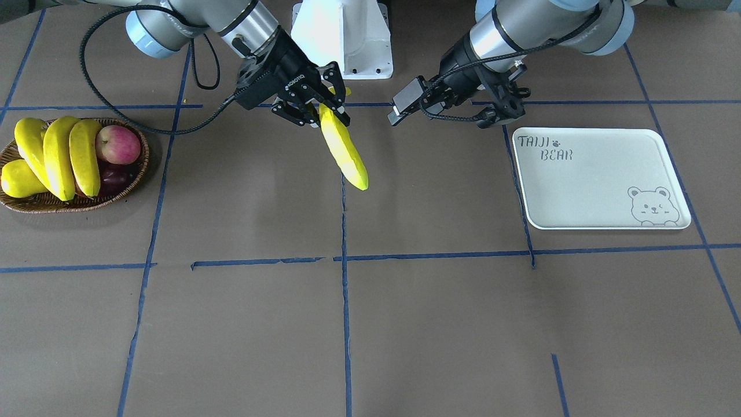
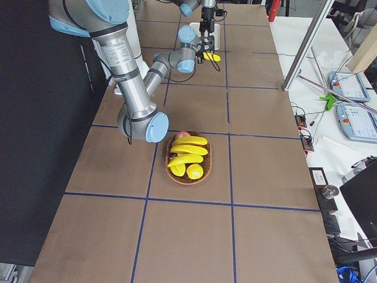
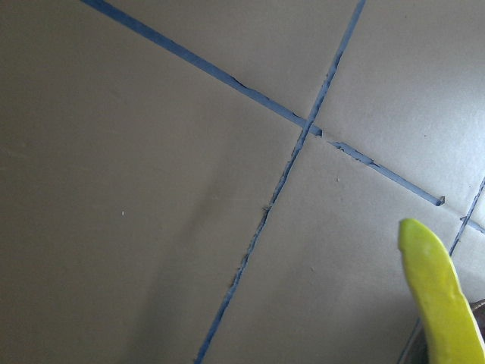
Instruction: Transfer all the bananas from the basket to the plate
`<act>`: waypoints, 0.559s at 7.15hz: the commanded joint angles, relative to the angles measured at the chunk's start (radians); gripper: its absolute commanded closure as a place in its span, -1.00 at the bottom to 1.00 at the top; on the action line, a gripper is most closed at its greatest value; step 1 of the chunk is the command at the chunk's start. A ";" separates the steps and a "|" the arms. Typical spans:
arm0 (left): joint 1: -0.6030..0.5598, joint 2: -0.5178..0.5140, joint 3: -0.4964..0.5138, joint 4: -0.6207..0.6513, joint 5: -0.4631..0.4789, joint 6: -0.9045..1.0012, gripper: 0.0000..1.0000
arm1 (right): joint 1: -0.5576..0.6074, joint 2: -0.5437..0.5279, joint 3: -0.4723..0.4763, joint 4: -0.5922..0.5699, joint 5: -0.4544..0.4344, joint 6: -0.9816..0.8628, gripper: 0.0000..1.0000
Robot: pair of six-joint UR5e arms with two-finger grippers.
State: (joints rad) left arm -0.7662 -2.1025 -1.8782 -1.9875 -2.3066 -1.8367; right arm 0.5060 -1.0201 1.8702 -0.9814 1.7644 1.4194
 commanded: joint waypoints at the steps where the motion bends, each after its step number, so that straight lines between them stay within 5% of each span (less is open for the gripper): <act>1: 0.051 -0.034 0.008 -0.002 0.077 -0.071 -1.00 | -0.044 0.052 -0.029 0.000 -0.046 0.004 1.00; 4: 0.100 -0.047 0.034 -0.005 0.171 -0.108 -0.98 | -0.061 0.052 -0.023 0.001 -0.066 0.006 1.00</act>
State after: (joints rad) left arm -0.6771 -2.1465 -1.8567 -1.9913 -2.1546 -1.9371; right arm 0.4483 -0.9690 1.8443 -0.9807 1.7013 1.4239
